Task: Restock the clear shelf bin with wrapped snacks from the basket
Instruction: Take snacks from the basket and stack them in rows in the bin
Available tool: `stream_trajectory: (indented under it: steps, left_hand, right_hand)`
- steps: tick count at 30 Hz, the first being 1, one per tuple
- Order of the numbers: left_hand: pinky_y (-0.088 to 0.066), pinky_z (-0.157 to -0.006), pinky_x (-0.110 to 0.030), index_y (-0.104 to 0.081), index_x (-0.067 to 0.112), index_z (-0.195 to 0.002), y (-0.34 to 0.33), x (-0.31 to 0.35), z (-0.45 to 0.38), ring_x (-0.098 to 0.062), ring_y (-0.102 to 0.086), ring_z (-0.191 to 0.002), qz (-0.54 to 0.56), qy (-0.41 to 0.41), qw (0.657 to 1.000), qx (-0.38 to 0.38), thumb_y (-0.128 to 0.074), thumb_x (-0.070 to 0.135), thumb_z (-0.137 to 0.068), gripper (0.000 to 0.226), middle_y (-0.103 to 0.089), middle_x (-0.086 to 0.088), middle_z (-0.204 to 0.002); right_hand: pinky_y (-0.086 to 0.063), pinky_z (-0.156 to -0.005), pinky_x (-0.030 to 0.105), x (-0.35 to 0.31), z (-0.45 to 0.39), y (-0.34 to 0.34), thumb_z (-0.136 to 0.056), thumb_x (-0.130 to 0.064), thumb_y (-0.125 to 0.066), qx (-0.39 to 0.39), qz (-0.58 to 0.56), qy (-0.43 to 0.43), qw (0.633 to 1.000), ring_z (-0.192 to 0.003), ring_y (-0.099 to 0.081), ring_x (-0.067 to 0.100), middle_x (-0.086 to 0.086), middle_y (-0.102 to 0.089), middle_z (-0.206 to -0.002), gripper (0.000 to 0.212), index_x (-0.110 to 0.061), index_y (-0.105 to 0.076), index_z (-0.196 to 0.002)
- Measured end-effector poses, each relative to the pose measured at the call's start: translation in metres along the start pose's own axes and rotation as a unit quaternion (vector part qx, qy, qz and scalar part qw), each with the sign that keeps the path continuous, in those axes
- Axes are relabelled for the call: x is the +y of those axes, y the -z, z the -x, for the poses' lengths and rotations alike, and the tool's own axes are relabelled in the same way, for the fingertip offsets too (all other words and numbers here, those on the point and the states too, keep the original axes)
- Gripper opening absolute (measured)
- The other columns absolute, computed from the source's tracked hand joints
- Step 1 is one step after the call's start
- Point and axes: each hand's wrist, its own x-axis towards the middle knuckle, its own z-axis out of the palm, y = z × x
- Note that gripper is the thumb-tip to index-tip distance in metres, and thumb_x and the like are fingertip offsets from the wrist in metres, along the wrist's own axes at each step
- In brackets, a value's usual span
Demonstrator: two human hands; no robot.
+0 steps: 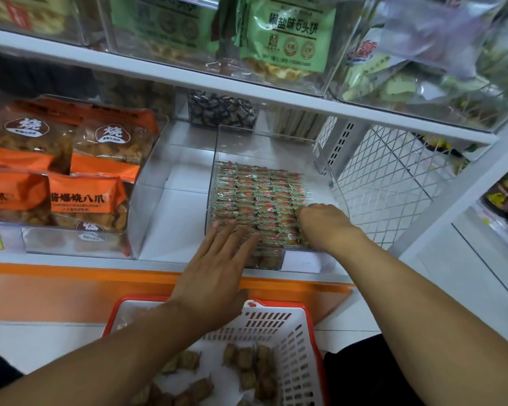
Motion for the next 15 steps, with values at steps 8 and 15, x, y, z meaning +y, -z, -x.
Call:
stream_trajectory:
  steps: [8, 15]
  left_hand:
    - [-0.011, -0.127, -0.050, -0.039, 0.014, -0.153, 0.009, 0.007, 0.009, -0.029, -0.011, -0.156, 0.097, -0.016, 0.991, 0.095, -0.077, 0.026, -0.078, 0.085, -0.035, -0.010, -0.161]
    - [-0.044, -0.102, -0.037, -0.064, 0.017, -0.112, -0.054, 0.012, 0.047, -0.028, -0.057, -0.119, 0.194, -0.096, 0.969, 0.122, -0.063, 0.023, -0.087, 0.026, -0.065, -0.005, -0.120]
  right_hand:
    - [-0.052, -0.083, 0.033, -0.009, -0.005, 0.008, -0.093, -0.006, -0.059, -0.056, -0.034, -0.006, 0.998, -0.097, -0.063, 0.030, 0.015, -0.066, -0.118, 0.024, -0.004, -0.063, -0.117]
    - [-0.048, -0.064, 0.027, -0.014, 0.068, 0.061, -0.079, -0.009, -0.065, 0.173, -0.133, 0.076, 0.973, -0.079, -0.065, 0.031, 0.004, -0.070, -0.080, 0.014, -0.021, -0.069, -0.076]
